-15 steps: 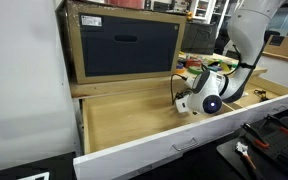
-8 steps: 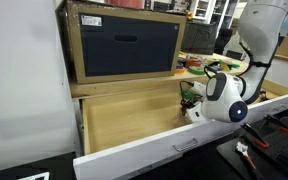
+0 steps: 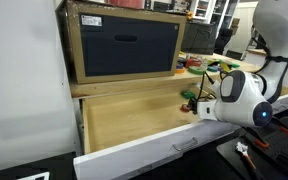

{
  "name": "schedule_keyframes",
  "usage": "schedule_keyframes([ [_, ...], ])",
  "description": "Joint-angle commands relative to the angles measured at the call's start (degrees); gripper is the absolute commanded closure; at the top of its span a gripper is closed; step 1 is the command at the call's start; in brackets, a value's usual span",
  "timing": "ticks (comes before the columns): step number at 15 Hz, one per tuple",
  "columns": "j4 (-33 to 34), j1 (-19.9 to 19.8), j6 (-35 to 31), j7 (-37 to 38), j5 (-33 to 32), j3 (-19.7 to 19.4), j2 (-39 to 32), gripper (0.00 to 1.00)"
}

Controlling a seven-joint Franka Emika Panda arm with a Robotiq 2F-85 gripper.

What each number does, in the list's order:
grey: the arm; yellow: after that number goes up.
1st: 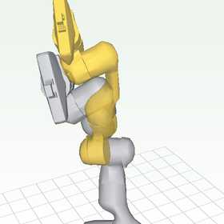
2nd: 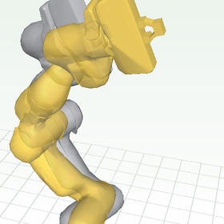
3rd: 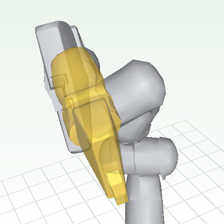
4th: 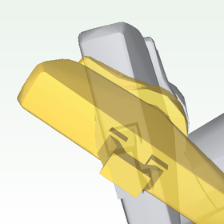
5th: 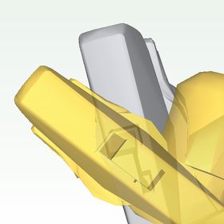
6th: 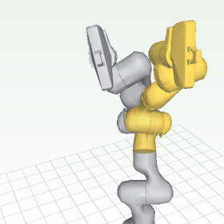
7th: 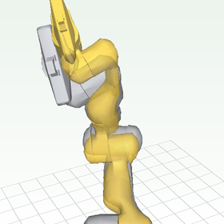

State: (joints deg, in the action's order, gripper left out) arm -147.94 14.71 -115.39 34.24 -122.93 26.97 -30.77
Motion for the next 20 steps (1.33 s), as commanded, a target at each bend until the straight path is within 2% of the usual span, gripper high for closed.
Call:
schedule_keyframes([
  [1,-5.12,-3.16,-5.62,7.81,5.37,2.86,9.45,0.44],
  [3,-4.81,-5.54,-12.15,8.08,9.20,2.45,15.35,0.29],
  [4,-4.65,-8.48,-16.28,6.88,11.11,2.98,18.48,0.23],
  [5,-3.90,-8.05,-20.74,5.88,14.04,0.43,21.27,0.14],
  [7,-3.29,-9.76,-28.77,3.56,19.65,-3.13,26.73,0.01],
  [10,-4.82,-12.52,-40.12,-1.36,26.07,-12.34,33.80,0.00],
  [13,-4.48,-13.87,-46.18,-10.15,36.95,-20.26,34.17,0.00],
  [16,-3.20,-12.93,-46.28,-17.69,52.60,-22.81,30.21,0.00],
  [20,-2.42,-10.24,-45.83,-23.39,73.31,-20.17,23.82,0.00],
])
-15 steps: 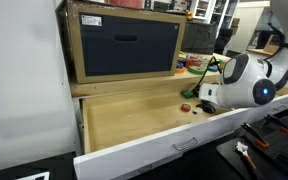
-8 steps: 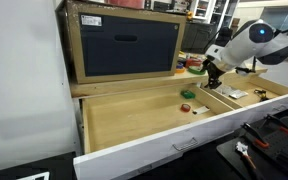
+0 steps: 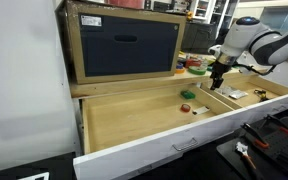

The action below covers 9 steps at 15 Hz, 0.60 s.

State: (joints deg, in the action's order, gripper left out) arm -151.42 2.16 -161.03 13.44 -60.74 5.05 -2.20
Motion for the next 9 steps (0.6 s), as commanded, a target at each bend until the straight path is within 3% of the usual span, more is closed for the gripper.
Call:
schedule_keyframes([
  [1,1.22,3.14,-0.39,-3.46,16.34,3.01,-6.45,0.00],
  [2,1.14,0.22,-0.57,-4.68,21.47,7.87,-7.79,0.00],
  [5,3.41,-3.57,1.65,-9.04,37.16,18.62,-9.84,0.00],
  [7,5.17,-5.84,3.52,-13.72,47.63,23.45,-9.24,0.00],
  [9,7.52,-8.25,6.29,-17.89,55.42,25.89,-8.60,0.00],
])
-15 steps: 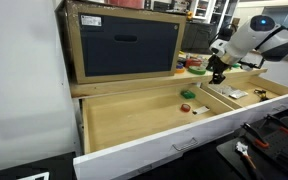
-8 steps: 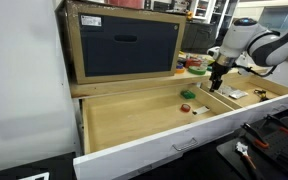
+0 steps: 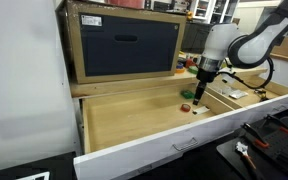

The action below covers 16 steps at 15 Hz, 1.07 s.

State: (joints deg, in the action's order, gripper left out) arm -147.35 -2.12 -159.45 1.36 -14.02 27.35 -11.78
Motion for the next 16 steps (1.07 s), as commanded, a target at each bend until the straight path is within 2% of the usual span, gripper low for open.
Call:
schedule_keyframes([
  [1,4.71,0.75,5.88,-9.53,13.94,-1.27,1.45,0.00],
  [3,6.90,1.85,9.46,-11.07,16.89,-4.20,1.92,0.00],
  [5,8.76,3.92,12.47,-9.69,16.11,-8.04,1.63,0.00],
  [9,12.38,8.30,15.44,-4.98,11.32,-13.69,-1.34,0.00],
  [16,20.29,16.36,16.90,7.82,-0.37,-19.84,-9.46,0.00],
])
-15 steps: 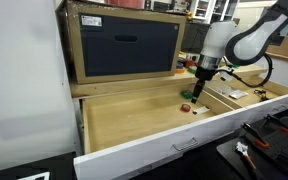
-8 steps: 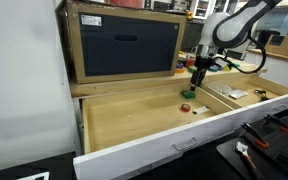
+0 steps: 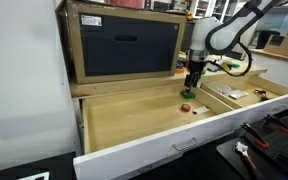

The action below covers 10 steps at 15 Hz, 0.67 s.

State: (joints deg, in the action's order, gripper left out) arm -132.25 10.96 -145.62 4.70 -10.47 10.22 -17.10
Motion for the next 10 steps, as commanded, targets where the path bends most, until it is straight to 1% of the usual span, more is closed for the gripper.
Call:
schedule_keyframes([
  [1,6.27,4.17,3.42,5.58,-5.22,-3.47,-5.30,0.00],
  [3,8.23,5.99,3.13,6.56,-9.54,-5.67,-7.98,0.00],
  [6,9.55,7.73,1.81,4.66,-15.97,-8.07,-10.99,0.00],
  [10,9.66,8.76,-0.42,1.94,-23.92,-9.66,-14.23,0.00],
])
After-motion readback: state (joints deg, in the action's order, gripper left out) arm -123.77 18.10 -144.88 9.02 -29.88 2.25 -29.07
